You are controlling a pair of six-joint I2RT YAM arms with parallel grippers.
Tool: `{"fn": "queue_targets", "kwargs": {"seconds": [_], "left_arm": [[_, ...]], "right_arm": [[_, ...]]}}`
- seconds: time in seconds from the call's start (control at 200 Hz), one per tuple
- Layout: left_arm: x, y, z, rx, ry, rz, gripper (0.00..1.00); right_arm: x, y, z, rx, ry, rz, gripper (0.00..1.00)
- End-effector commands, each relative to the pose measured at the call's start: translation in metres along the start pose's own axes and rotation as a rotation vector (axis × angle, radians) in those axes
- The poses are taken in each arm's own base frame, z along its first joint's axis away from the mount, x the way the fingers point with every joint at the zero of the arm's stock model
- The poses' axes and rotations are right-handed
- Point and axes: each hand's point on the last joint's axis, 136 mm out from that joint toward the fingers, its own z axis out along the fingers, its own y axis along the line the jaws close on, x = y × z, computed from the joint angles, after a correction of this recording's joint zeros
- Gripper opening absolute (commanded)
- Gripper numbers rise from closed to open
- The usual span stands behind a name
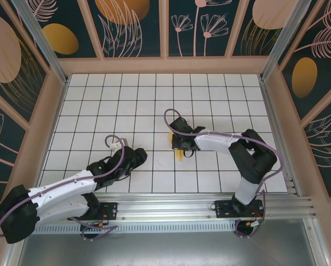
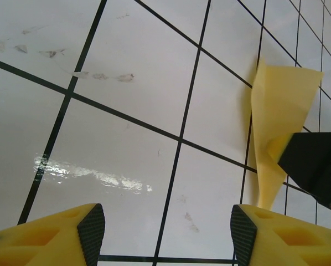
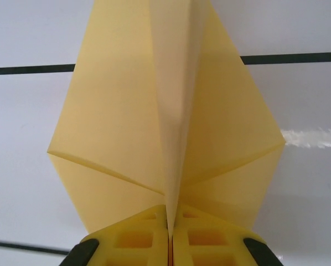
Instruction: Fold a paper plane with a square sheet of paper (pick it up from the middle)
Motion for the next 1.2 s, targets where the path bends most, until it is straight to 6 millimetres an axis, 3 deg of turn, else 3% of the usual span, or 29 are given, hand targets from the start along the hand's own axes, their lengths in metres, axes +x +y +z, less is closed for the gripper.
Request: {"fn": "queue_targets", "kwargs": {"seconds": [0.0,0.31,0.58,0.891,1.196], "left_arm": [[0.002,0.006,0.002,-0.021,-0.001,-0.003,0.64],[0.007,0.006,0.008,-0.034,0.022,0.008,0.66],[0.010,0.000,0.017,-0.052,0.050,0.028,0.67],[0.013,-0.005,0.023,-0.061,0.070,0.047,0.68],[0.014,-0.007,0.024,-0.063,0.074,0.052,0.69]], "right_arm": [[0.006,-0.004,0.012,0.032,0.044,-0.011,0.12],[0.025,-0.013,0.027,0.065,0.108,-0.019,0.20],[0.016,-0.009,0.021,0.118,0.095,-0.056,0.26],[0.045,-0.018,0.048,0.159,0.165,-0.023,0.28],[0.003,0.005,0.012,0.116,0.060,-0.037,0.35]]}}
